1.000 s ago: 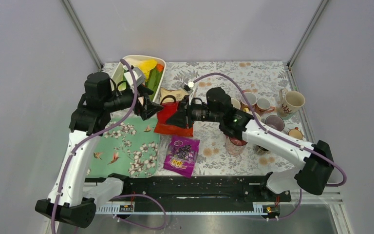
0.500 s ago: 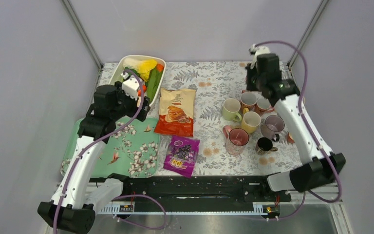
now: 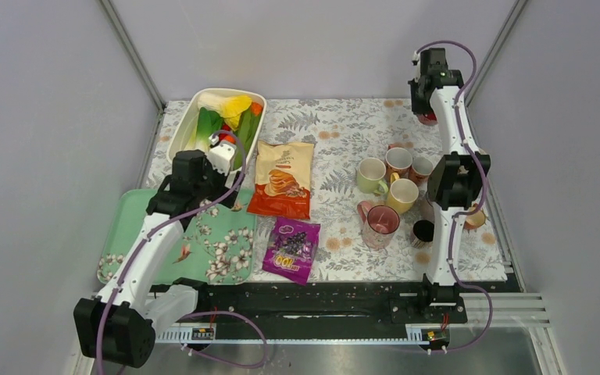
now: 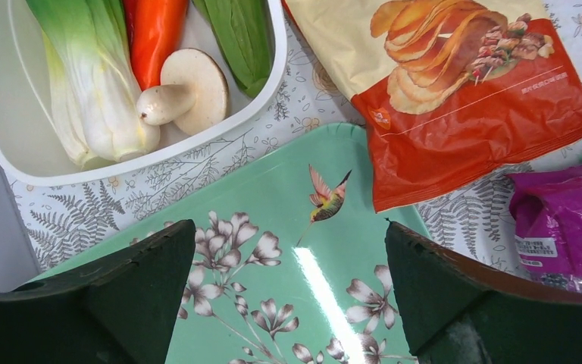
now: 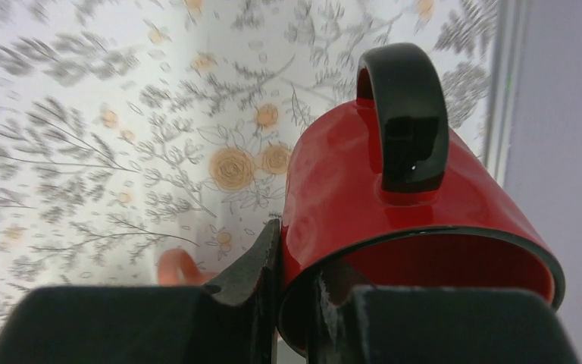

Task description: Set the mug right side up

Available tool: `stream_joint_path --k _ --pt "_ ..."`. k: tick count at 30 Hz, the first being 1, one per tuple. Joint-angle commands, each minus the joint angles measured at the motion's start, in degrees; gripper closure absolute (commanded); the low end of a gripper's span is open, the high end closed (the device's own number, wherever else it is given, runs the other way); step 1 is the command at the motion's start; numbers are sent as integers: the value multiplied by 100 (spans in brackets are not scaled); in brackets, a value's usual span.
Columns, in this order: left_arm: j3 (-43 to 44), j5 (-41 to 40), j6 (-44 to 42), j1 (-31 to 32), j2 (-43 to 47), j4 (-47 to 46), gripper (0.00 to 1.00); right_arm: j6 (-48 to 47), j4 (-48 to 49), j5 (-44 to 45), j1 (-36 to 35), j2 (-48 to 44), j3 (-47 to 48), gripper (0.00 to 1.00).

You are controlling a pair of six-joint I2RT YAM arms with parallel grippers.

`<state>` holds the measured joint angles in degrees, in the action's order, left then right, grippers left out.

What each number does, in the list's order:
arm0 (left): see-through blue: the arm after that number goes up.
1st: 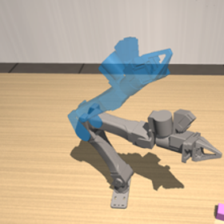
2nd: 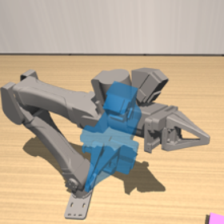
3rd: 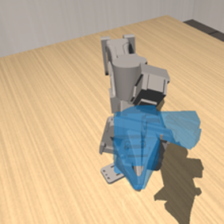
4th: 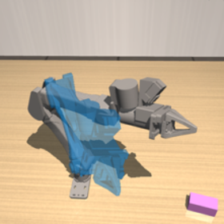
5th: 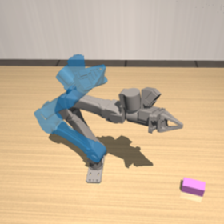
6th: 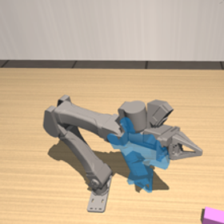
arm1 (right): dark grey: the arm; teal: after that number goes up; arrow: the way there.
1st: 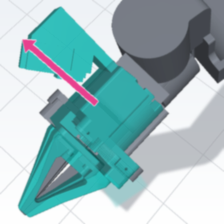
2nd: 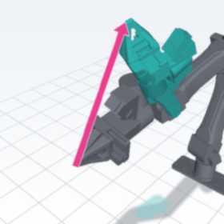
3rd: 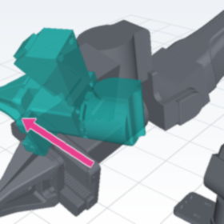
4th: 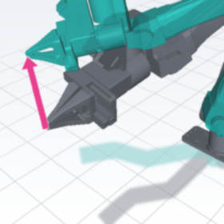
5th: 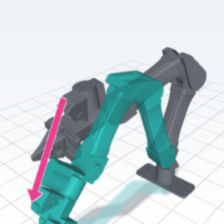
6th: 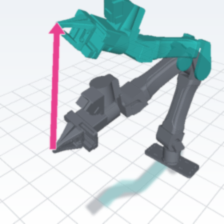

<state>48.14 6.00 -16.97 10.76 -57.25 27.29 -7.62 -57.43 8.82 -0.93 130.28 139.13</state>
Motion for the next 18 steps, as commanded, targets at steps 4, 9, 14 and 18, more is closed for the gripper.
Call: stream_joint_path --k 4,9,14,18 --pt "-36 83 -61 -128 -155 -421 1 -211 -387 -56 280 571 549 100" --pt "-63 162 -95 -145 -159 -429 1 -139 -384 -377 356 919 223 100" --pt "-63 204 -114 -154 -161 -415 1 -107 -461 -368 382 1129 100 100" --pt "-69 257 -121 -154 -243 -426 1 -109 -484 -377 392 1190 97 100"
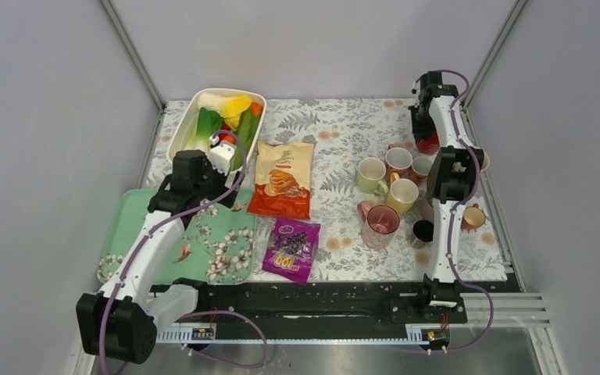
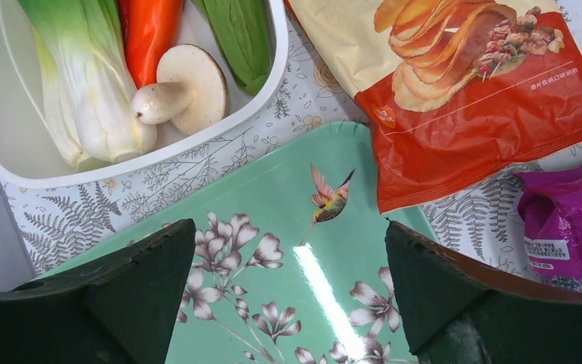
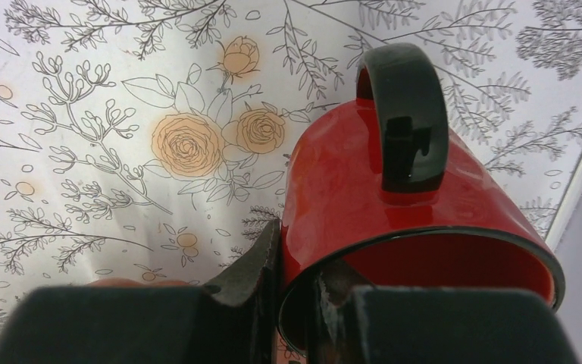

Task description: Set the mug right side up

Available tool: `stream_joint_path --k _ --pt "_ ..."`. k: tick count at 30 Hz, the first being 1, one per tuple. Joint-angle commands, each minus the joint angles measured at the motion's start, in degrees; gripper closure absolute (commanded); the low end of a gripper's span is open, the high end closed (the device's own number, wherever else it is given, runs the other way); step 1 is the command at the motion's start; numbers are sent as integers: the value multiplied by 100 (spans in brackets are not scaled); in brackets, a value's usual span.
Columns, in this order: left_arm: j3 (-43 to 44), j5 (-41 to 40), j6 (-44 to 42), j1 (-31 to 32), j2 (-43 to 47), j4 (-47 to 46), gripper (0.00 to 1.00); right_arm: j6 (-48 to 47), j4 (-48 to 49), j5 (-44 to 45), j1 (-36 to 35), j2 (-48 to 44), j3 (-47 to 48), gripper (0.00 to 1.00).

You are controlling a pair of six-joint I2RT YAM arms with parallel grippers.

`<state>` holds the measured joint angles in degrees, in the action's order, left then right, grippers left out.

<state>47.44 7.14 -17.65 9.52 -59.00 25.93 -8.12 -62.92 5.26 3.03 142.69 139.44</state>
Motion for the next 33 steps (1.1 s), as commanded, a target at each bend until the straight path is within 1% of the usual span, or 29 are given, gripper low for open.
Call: stream_joint_path --k 1,7,12,16,19,21,22,23,24,26,29,30,33 --pt "9 137 -54 -31 -88 -284 1 -58 67 -13 -4 -56 62 97" --pt "29 193 -63 -29 -103 -246 1 -94 55 -36 5 -108 47 85" --pt "28 300 -76 -33 -117 -224 1 -115 56 -25 3 -262 49 63" --pt "44 302 -83 -29 -133 -221 1 -113 35 7 3 -478 30 56" --pt "55 260 -56 -33 -109 -284 1 -49 3 -10 0 -809 32 50" --pt "46 169 -28 -31 -108 -428 1 39 19 -52 -10 -1136 -2 35" --pt "42 90 6 -38 -101 -523 1 68 33 -72 -31 -1336 -41 24" --pt "38 -38 60 -40 -95 -661 1 87 101 -99 -50 -1572 -124 8" --pt "0 -169 124 -58 -82 -818 1 105 184 -99 -82 -1833 -262 2" --pt "-159 -358 348 -112 -35 -1281 1 146 478 -86 -165 -2450 -688 1" --pt "-579 -750 759 -188 128 -2359 1 146 1235 -3 -352 -3822 -2042 1" --pt "-746 -906 909 -210 194 -2732 1 152 1685 -33 -457 -4372 -2710 0" --pt "-1338 -978 1310 -306 434 -3701 1 247 3483 -489 -502 -6138 -5087 0"
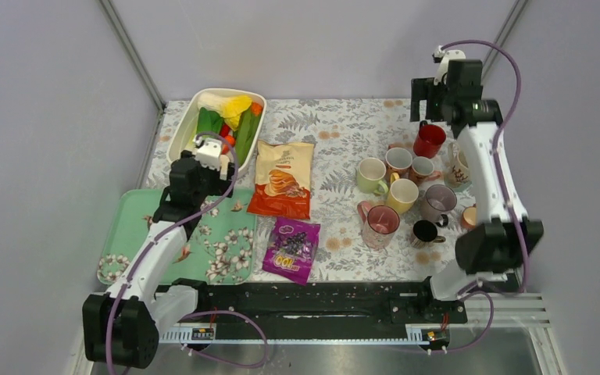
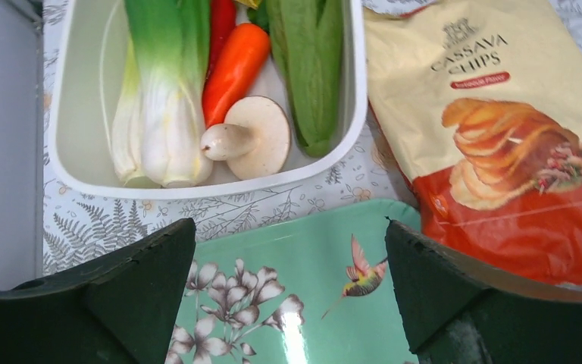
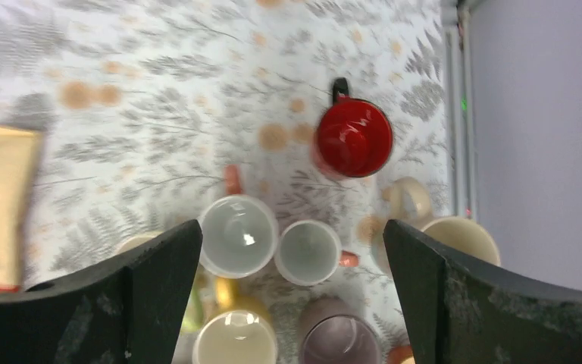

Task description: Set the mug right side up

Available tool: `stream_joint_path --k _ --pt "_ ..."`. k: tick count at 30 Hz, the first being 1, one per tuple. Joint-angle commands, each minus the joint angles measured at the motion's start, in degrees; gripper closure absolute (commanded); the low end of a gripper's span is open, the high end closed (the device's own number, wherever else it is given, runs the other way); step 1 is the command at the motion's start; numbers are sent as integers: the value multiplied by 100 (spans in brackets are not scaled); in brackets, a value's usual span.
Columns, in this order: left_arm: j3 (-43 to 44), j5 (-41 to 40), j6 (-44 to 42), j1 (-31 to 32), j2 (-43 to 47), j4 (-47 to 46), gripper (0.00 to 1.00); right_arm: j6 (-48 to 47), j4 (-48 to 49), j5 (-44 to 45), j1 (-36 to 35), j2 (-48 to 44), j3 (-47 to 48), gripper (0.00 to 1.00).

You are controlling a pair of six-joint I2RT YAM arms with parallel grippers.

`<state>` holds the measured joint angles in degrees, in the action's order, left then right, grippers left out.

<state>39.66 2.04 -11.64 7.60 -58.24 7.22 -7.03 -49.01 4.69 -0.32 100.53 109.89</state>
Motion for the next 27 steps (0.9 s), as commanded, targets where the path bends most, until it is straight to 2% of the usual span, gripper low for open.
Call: stream_joint_path --k 1,4,6,8,11,15,18,23,27 --pt "-760 -554 884 -135 419 -2136 1 261 2691 -576 -169 -2519 -2877 1" --pt "-1294 -590 1340 -244 591 -2820 1 507 4047 -867 -170 -4111 -4913 1" --pt "-1681 -284 1441 -389 739 -3243 1 642 4708 -995 -169 -4935 -5971 1" --pt "-2162 153 1532 -546 887 -3775 1 923 4987 -1011 -168 -5694 -6873 1" --pt "-2517 250 1472 -629 1031 -4233 1 1341 5158 -1052 -166 -6305 -7750 1" --pt "-2630 485 1485 -678 989 -4236 1 1772 5041 -519 -165 -6857 -8585 0" --pt "-2767 366 1526 -689 928 -4243 1 1845 5064 -249 -170 -7266 -9080 0" --pt "-2984 443 1464 -697 745 -4224 1 1964 5074 -199 -162 -7517 -9463 0" --pt "-3134 176 1448 -707 866 -4225 1 1997 5104 -178 -170 -7504 -9609 1"
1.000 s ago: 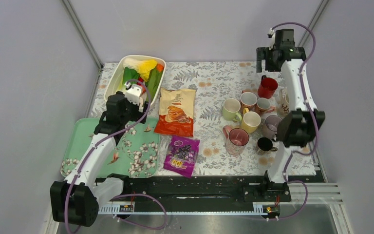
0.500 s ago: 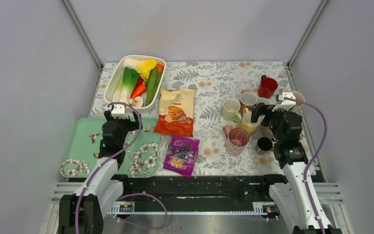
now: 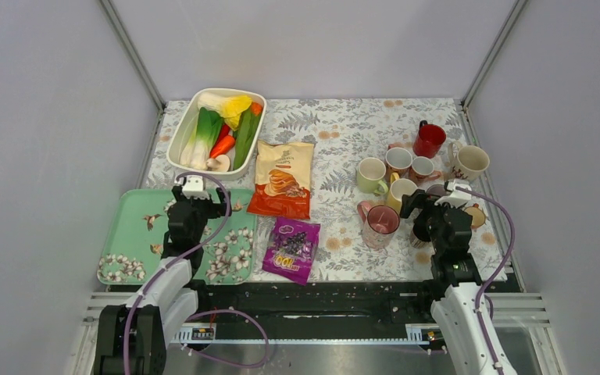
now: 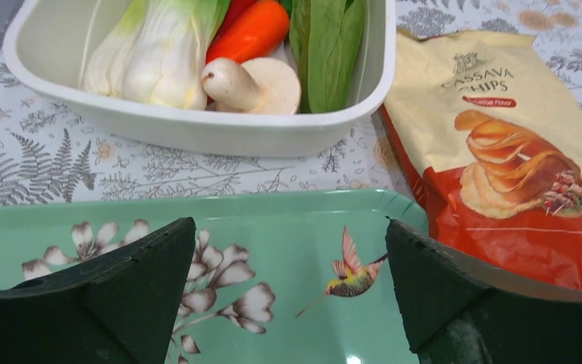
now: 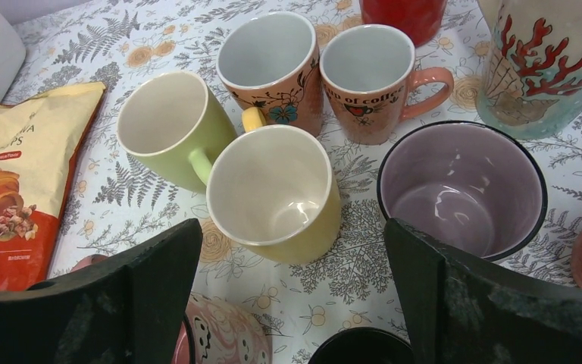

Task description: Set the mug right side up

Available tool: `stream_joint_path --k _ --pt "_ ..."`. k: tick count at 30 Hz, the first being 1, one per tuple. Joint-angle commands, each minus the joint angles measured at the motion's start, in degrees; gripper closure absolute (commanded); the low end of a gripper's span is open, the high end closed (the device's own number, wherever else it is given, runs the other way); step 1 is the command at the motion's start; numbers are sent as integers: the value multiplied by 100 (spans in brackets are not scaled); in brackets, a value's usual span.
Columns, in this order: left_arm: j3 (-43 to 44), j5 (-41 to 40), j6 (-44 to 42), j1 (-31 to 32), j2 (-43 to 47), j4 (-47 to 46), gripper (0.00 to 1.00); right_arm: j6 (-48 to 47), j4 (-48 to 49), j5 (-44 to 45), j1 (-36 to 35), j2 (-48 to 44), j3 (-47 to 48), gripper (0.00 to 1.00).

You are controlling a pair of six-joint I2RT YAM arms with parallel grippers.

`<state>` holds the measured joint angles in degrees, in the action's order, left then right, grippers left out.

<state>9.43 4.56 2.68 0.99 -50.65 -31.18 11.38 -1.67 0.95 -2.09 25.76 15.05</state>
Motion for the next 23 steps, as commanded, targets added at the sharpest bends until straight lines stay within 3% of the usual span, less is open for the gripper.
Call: stream_joint_path --k 1,23 --pt "-177 -108 -2 -50 181 -422 1 169 399 217 10 -27 -167 1" --pt "-312 -217 1 -245 282 -669 1 181 267 504 7 -174 -209 1"
